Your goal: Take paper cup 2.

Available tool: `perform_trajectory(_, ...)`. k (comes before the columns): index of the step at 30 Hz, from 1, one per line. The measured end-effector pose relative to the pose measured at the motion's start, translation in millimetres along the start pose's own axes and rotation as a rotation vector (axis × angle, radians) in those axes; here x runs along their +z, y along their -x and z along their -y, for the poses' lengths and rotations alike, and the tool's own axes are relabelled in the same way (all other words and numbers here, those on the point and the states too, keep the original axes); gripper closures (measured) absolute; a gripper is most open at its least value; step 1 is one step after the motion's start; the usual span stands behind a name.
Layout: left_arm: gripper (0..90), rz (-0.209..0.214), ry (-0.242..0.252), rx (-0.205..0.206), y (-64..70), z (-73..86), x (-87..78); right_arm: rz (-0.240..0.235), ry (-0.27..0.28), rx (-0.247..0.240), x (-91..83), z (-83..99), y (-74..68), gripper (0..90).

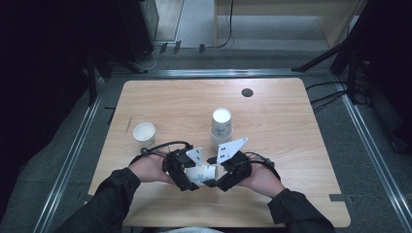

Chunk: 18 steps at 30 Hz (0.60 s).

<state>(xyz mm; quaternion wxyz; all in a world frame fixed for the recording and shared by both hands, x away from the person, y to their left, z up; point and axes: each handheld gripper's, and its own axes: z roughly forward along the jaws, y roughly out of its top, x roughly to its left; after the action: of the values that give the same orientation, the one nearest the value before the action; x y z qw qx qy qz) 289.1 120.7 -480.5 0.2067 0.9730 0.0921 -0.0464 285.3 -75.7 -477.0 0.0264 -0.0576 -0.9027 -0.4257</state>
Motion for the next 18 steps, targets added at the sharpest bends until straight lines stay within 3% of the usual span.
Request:
perform_trajectory(10,23.4,0.023,-0.019,0.008,3.8,-5.0,5.0,-0.008,-0.076,-0.049,11.0,0.6,-5.2,29.6)
perform_trajectory(18,23.4,0.016,0.002,0.027,4.3,-3.7,1.1,-0.007,-0.085,-0.07,11.3,-1.8,-7.1,33.0)
